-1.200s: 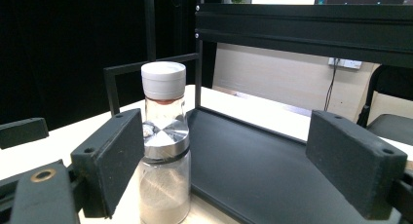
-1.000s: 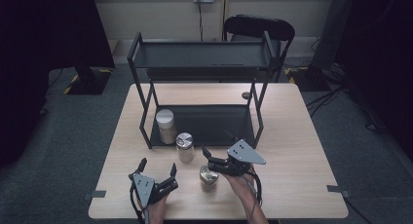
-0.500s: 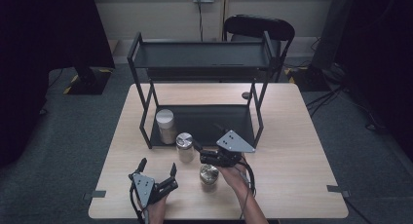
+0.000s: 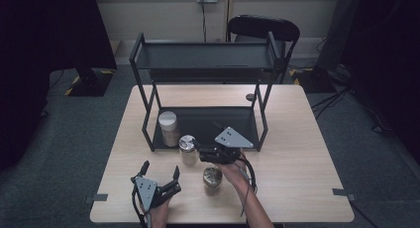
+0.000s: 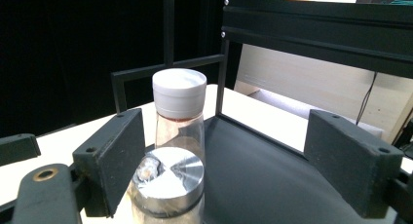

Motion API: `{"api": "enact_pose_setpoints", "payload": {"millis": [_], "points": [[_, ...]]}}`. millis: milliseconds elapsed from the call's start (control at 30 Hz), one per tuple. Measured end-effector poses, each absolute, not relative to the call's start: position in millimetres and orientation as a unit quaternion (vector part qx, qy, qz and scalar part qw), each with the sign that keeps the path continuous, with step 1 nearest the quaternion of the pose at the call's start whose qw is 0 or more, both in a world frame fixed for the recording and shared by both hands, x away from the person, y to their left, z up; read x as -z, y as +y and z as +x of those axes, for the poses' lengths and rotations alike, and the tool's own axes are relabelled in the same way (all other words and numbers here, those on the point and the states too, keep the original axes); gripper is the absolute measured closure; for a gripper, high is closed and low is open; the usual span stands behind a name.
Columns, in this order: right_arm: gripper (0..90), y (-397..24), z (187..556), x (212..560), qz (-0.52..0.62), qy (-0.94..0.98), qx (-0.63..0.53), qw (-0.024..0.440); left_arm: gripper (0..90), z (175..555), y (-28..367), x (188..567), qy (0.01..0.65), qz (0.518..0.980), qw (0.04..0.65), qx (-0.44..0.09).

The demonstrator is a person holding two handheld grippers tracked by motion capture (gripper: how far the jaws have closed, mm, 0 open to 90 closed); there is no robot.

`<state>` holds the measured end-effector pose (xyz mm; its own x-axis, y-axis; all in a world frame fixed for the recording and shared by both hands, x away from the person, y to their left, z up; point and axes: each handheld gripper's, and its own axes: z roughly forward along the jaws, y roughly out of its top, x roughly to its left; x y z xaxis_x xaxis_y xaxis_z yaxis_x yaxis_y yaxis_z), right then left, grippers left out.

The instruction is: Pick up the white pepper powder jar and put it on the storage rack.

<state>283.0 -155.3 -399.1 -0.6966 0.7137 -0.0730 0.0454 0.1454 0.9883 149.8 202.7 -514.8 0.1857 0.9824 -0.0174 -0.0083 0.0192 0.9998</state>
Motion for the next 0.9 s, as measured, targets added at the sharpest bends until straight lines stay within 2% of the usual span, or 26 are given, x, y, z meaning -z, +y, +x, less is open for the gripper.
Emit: {"api": "enact_pose_setpoints", "payload": {"millis": [900], "points": [[15.2,-128,313,377,0.258,0.734,-0.573,0.256,0.0,150,204,514,0.454,0.538,0.552,-0.446]]}}
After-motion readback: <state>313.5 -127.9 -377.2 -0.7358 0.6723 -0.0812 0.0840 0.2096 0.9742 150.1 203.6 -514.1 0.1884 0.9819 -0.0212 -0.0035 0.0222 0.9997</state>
